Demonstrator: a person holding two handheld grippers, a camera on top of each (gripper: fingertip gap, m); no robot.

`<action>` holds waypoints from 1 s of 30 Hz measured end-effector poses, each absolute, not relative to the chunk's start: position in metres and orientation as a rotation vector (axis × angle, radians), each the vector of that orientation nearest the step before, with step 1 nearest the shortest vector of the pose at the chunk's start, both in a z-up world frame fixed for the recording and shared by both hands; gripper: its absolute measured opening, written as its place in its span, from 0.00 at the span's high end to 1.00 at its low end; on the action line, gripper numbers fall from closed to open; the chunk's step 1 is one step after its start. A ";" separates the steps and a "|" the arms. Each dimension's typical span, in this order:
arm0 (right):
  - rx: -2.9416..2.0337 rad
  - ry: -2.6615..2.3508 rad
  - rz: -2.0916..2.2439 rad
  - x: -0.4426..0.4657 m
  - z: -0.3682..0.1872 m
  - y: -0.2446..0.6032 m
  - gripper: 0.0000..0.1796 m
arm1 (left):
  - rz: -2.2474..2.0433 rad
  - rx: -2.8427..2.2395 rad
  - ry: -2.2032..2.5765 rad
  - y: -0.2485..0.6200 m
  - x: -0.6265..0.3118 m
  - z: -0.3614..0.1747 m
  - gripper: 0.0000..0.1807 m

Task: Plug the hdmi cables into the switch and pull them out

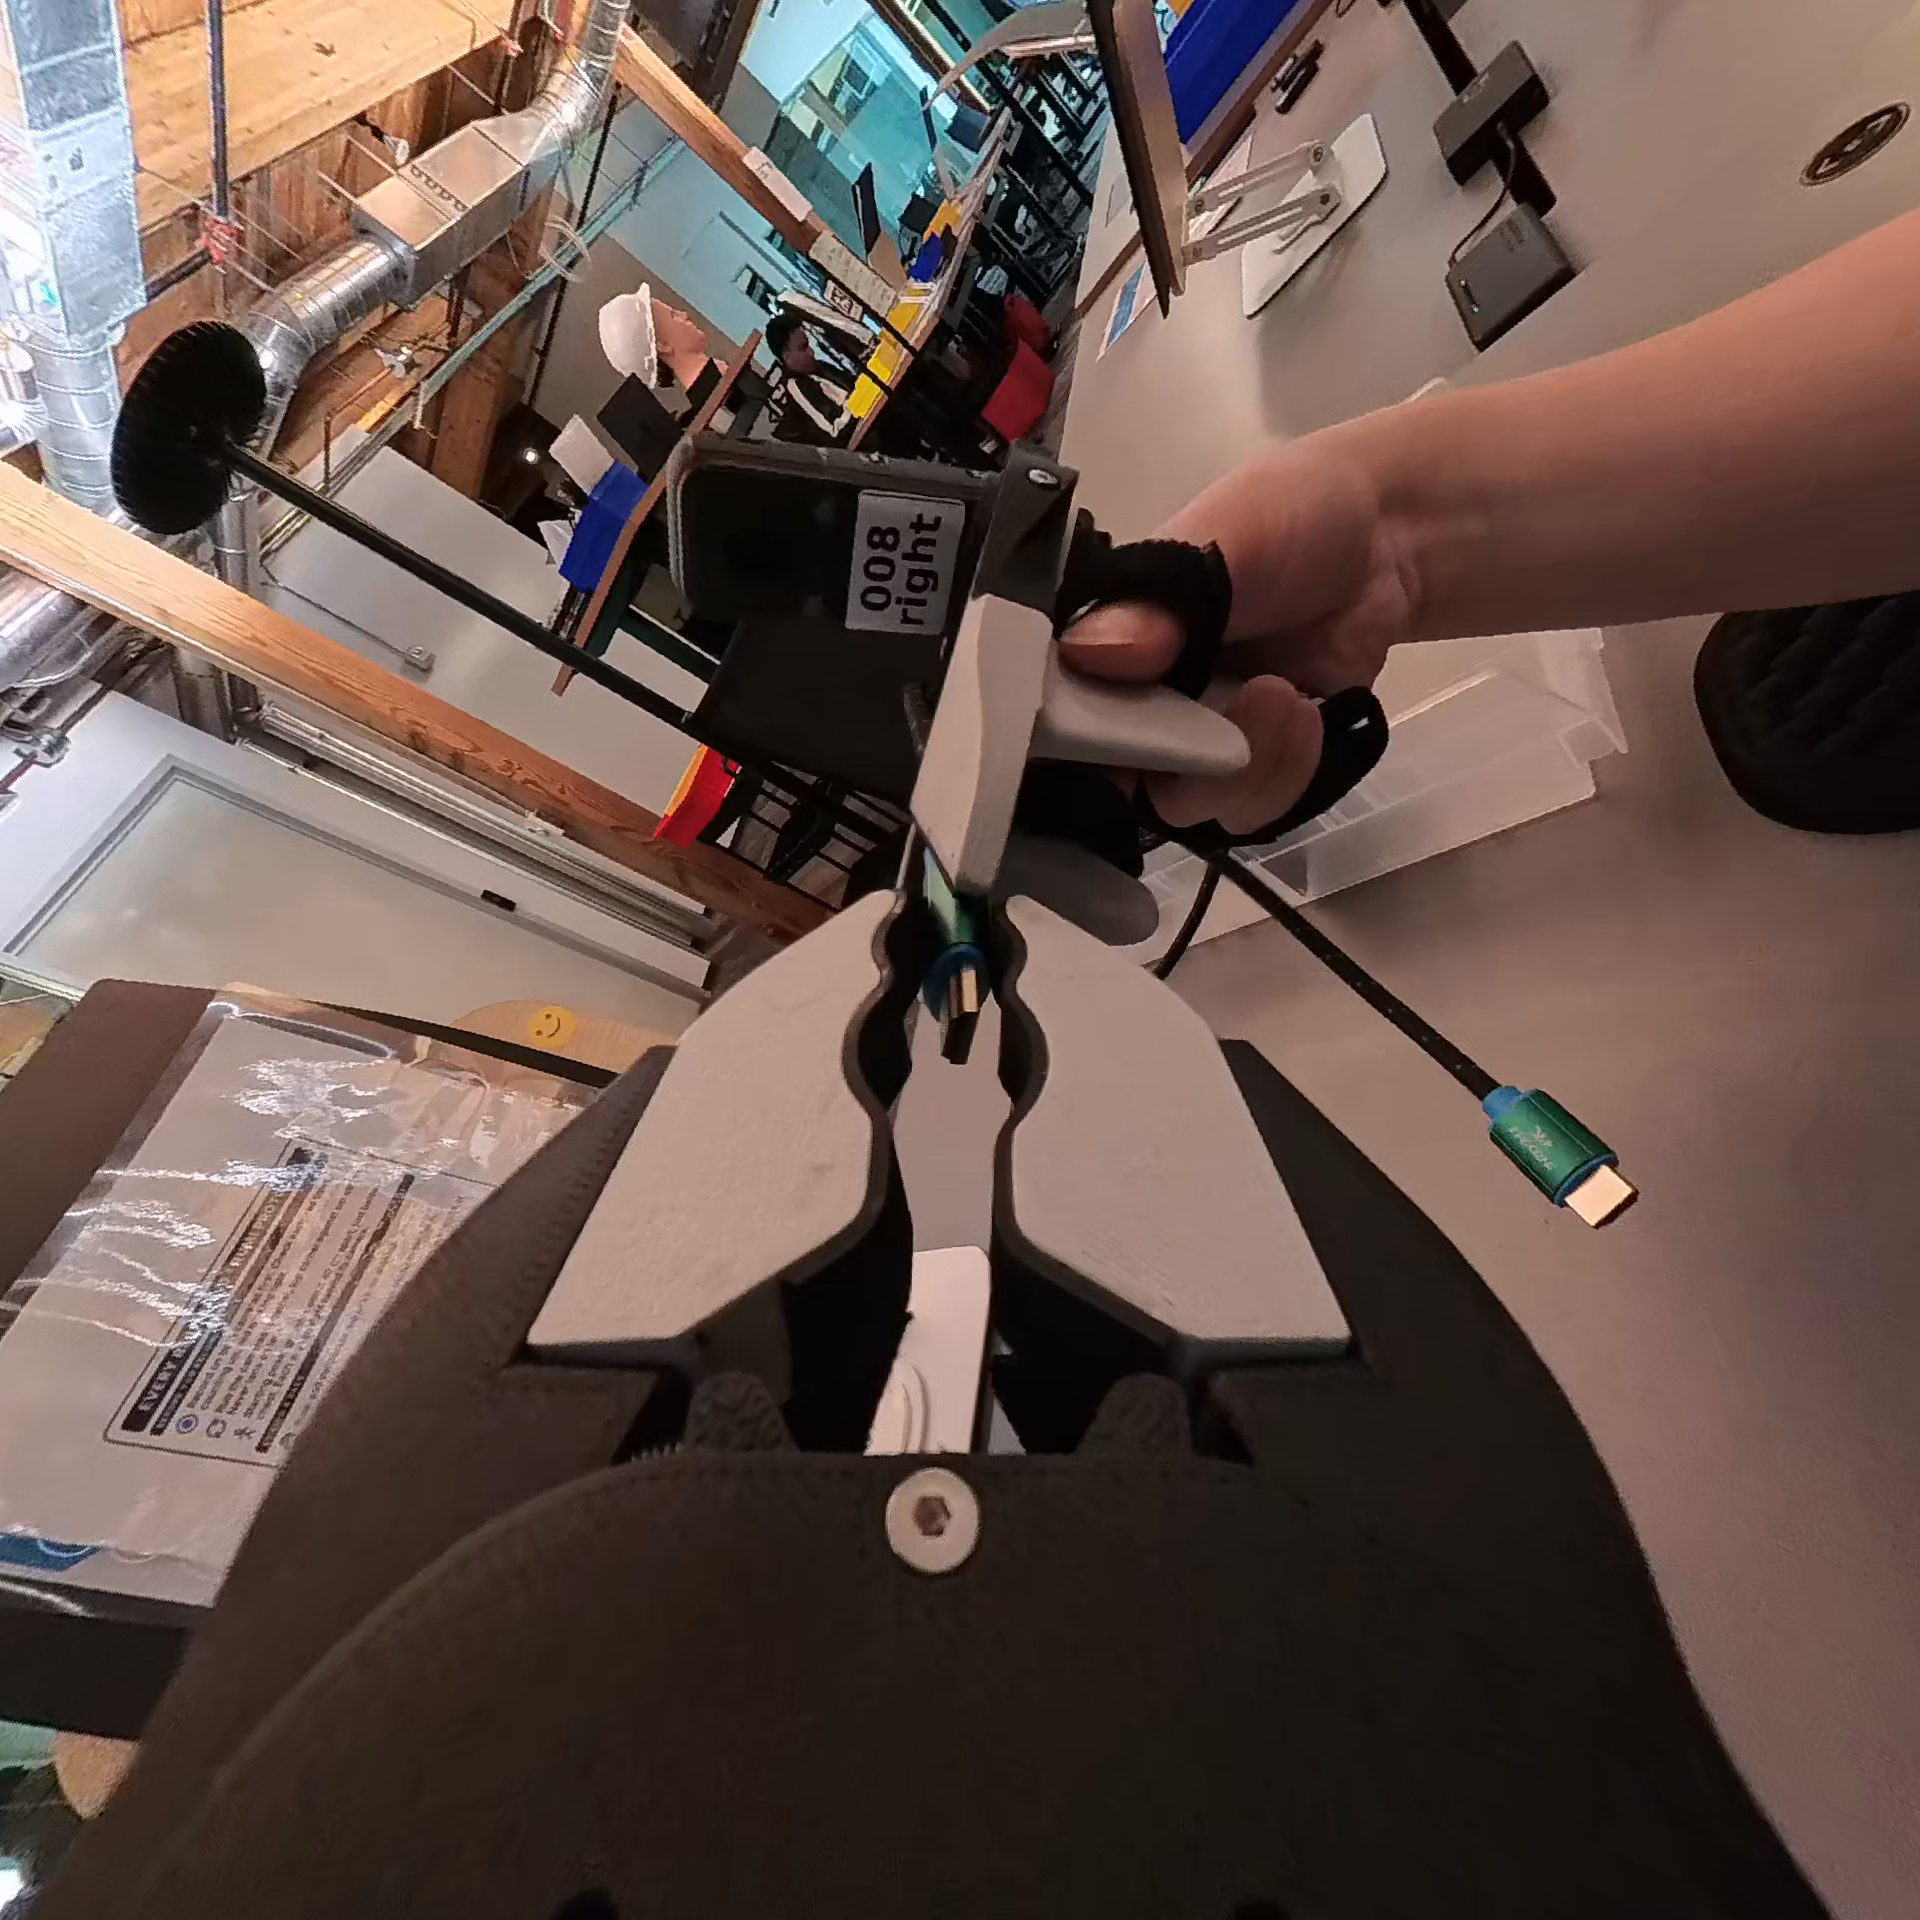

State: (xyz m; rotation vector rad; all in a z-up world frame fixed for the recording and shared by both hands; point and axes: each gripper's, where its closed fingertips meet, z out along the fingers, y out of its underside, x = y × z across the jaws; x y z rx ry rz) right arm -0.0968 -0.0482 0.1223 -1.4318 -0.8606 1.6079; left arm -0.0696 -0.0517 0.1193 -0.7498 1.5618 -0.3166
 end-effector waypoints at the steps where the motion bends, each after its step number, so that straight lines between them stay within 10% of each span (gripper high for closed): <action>1: -1.435 -0.861 1.614 -0.097 0.122 -0.048 0.88 | -0.316 -0.751 1.565 -0.052 -0.070 0.119 0.94; 12: -1.478 -0.871 1.510 -0.091 0.119 -0.043 0.88 | -0.363 -0.782 1.536 -0.049 -0.066 0.118 0.92; 17: -1.420 -0.802 1.405 -0.055 0.145 -0.043 0.88 | -0.821 -1.116 1.551 -0.045 -0.077 0.113 0.52; 30: -1.253 -0.874 1.111 -0.009 0.207 -0.119 0.88 | -0.390 -1.903 1.774 0.043 -0.045 -0.086 0.53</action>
